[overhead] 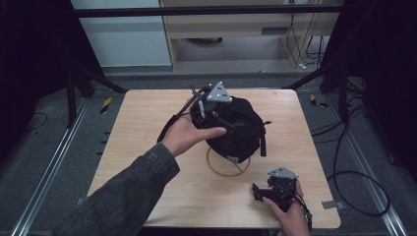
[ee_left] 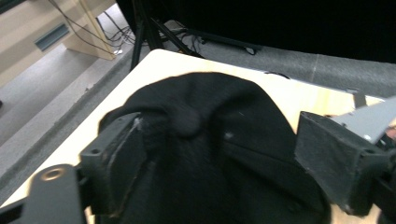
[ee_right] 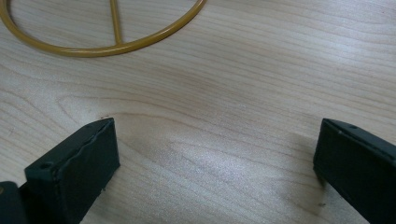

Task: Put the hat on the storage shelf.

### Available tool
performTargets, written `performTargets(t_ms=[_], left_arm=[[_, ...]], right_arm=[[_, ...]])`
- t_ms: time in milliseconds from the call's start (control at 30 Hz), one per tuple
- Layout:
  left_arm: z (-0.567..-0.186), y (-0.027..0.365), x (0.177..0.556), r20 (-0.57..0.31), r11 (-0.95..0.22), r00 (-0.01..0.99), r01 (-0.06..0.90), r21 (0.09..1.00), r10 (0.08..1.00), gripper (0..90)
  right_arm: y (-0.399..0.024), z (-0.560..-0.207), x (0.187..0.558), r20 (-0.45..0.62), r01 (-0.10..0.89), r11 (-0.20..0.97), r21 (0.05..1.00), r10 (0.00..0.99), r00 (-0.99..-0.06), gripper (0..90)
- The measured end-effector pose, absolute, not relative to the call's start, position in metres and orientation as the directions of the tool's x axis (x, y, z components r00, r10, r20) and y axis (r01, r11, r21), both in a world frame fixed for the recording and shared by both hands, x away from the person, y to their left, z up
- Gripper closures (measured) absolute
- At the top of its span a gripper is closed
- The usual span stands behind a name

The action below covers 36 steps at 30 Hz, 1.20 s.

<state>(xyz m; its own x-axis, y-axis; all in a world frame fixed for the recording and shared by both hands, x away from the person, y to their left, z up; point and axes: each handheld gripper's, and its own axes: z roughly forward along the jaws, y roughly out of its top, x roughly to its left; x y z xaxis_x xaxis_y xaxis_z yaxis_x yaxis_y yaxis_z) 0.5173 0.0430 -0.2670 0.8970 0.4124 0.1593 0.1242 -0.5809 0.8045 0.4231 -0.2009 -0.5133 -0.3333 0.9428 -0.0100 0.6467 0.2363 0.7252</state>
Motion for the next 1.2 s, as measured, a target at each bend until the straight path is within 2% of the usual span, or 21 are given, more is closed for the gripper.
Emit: performTargets(t_ms=[167, 367, 833, 1200], left_arm=[[-0.271, 0.051, 0.512, 0.161, -0.572, 0.893, 0.123, 0.811, 0.42, 9.1], [-0.277, 0.064, 0.507, 0.145, -0.553, 0.886, 0.142, 0.821, 0.441, 7.8], [-0.296, 0.079, 0.483, 0.145, -0.561, 0.874, 0.162, 0.812, 0.463, 7.8], [-0.294, 0.091, 0.472, 0.151, -0.561, 0.871, 0.161, 0.812, 0.468, 6.4]], right_arm=[[-0.2, -0.513, 0.423, -0.004, 0.65, 0.23, 0.725, 0.944, -0.33, 0.4], [-0.2, -0.513, 0.423, -0.004, 0.65, 0.23, 0.724, 0.944, -0.329, 0.4], [-0.201, -0.513, 0.423, -0.011, 0.645, 0.237, 0.727, 0.943, -0.334, 0.4], [-0.201, -0.513, 0.423, -0.009, 0.646, 0.235, 0.726, 0.943, -0.333, 0.4]])
